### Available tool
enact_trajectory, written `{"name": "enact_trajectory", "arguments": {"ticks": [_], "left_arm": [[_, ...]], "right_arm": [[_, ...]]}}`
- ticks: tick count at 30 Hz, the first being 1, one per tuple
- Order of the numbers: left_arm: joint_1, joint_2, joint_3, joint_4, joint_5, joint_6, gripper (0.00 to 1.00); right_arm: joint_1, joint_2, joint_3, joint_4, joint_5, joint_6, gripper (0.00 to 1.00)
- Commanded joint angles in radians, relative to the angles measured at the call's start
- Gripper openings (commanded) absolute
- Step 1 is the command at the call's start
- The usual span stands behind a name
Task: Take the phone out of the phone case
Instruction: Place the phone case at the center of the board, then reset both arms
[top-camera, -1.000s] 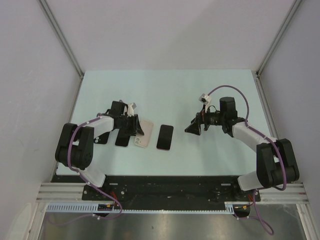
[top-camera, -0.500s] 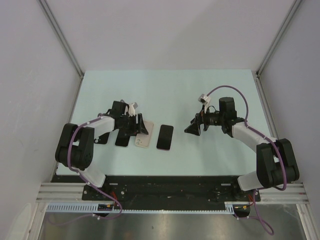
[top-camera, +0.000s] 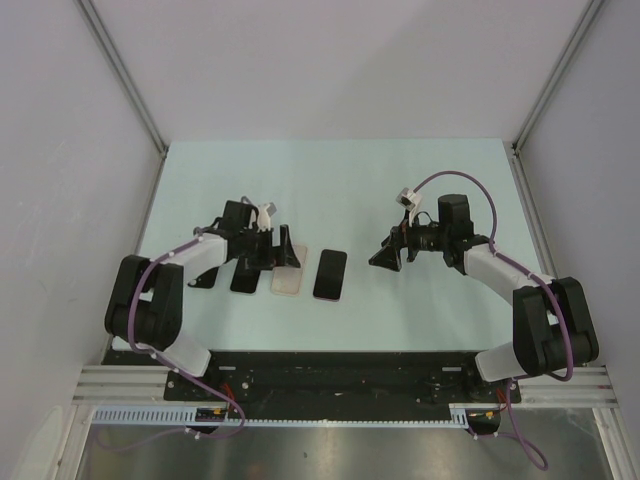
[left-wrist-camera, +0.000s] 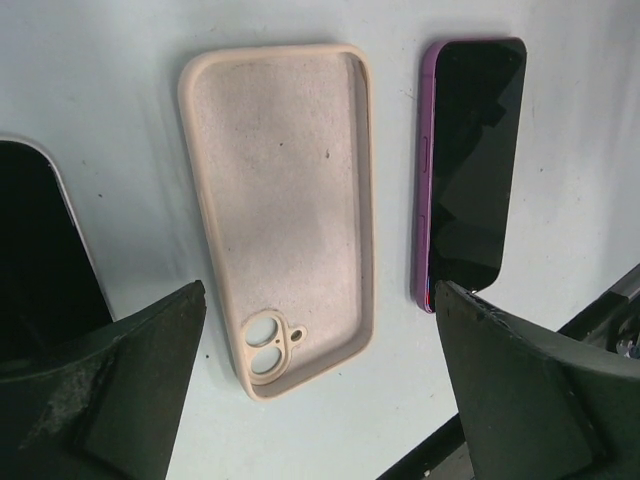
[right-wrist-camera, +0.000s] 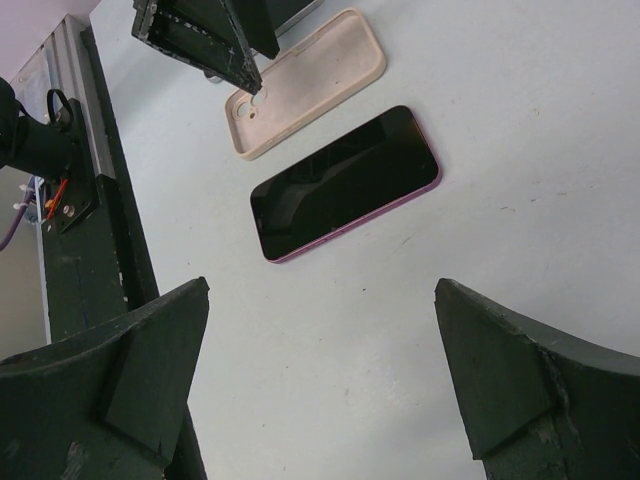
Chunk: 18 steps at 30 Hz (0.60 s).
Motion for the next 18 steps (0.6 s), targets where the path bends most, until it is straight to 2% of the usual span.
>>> {"name": "enact_trajectory", "arguments": {"ticks": [1,10,16,18], "left_arm": [[0.014,-0.072,0.065,-0.036,-0.002,0.042,1.00],[0.030,-0.216,0.168,-0.038,0.020,0.147,1.00],[0.128,-0.379,0.148,-0.032,-0.013,0.260,1.00],[0.175,-0.433,0.113,-0.025,-0.020,0.311,1.00]], "right_arm": [[-0.003,-0.013,0.035,0.006,0.004,-0.020,1.00],[-0.046,-0.065,0.035,0.022,0.015,0.003,1.00],[-0.155,-0.211,0.035,0.035,0.001,0.038,1.00],[-0.186,-0.280,0.035,0.008,-0.002,0.003,1.00]]}}
